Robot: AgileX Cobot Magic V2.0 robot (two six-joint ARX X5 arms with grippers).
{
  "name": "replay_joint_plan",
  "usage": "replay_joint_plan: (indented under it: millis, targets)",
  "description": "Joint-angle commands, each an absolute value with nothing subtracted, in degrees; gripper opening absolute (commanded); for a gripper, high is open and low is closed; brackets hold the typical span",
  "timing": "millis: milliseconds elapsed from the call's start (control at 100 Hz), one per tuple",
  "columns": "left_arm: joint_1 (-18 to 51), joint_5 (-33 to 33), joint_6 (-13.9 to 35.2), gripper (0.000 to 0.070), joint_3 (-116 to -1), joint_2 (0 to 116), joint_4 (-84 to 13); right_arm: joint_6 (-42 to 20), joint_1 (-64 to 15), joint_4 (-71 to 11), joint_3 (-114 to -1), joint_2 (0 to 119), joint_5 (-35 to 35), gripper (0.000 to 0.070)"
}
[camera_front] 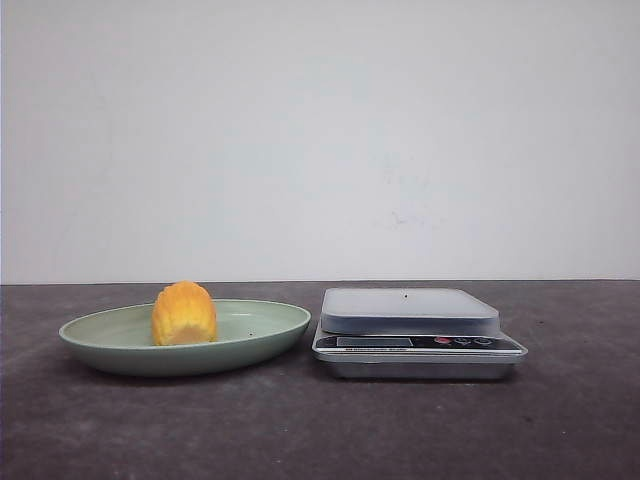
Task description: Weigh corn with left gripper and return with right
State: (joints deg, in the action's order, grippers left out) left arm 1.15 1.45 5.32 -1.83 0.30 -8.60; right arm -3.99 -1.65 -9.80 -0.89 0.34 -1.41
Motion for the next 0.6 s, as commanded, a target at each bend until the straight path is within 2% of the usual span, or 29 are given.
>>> replay_joint_plan:
  millis: [0, 150, 300, 490, 590]
  targets:
    - [1.15, 1.5, 7.22, 0.0012, -0.82, 0.19, -7.68, -9.02, -1.69, -9.02, -0.78, 0.23, -1.61, 0.0006]
    - [1.15, 1.52, 17.02, 0.0012, -3.68, 0.43, -7.68, -16.23, -1.74, -10.37, -4.32, 0.4, -1.63, 0.0004]
    - [1.15, 1.76, 23.35, 0.0014, -10.28, 4.67, -7.9, -20.47, -1.76, -10.76, -11.07, 4.8, -3.31, 0.0004]
    - [1.15, 4.86, 24.05, 0.0014, -23.86, 18.39, -9.17, -20.58, -1.76, -15.55, -24.34, 17.72, -5.23, 0.0004]
    - [1.28, 6.35, 21.82, 0.0015, -32.99, 26.63, -12.43, -19.62, -1.76, -17.41, -31.05, 24.56, -8.16, 0.0004]
